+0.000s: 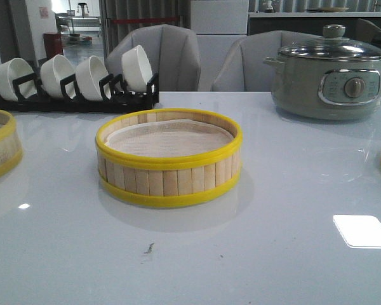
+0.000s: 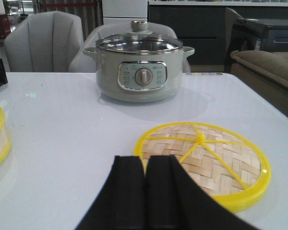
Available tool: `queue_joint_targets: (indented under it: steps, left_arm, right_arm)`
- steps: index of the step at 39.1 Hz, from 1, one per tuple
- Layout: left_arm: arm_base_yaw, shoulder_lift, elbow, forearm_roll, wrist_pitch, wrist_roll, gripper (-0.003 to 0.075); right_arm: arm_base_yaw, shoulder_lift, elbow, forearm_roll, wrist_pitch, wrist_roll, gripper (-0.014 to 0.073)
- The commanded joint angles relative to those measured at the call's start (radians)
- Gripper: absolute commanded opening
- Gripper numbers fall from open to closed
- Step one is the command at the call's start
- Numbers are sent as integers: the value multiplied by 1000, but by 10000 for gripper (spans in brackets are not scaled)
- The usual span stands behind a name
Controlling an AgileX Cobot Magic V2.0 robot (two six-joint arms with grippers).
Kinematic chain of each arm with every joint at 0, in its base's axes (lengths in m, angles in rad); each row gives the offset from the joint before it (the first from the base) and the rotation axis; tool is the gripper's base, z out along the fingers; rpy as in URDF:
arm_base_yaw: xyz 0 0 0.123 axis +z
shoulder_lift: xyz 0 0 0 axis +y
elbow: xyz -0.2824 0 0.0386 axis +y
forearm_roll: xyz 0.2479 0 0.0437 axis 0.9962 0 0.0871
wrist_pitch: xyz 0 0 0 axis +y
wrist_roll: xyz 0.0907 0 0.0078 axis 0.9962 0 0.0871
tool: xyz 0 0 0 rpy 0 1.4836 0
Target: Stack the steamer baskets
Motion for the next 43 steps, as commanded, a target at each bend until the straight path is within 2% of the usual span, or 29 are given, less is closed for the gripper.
queue_joint_targets:
  steps: [1, 21, 26, 31, 34, 39, 43]
  left_arm:
    - [-2, -13, 0, -3, -89, -5, 85]
    - [-4, -7, -2, 3, -87, -4, 85]
    - [-4, 54, -60, -61, -90, -4, 85]
    - [-6, 214, -218, -91, -61, -4, 85]
    - [-6, 377, -394, -83, 5, -4, 85]
    - [-6, 638, -725, -81, 242, -3, 85]
    - [-6, 813, -997, -91, 486, 14, 85]
  right_arm:
    - [-2, -21, -14, 3, -85, -8, 55]
    - [-2, -21, -14, 3, -85, -8, 55]
    - [-2, -21, -14, 3, -85, -8, 55]
    - [-2, -21, -14, 3, -85, -8, 55]
    - [-2, -21, -14, 3, -85, -8, 55]
    - [-2, -21, -14, 3, -85, -8, 55]
    - [-2, -21, -14, 3, -85, -8, 55]
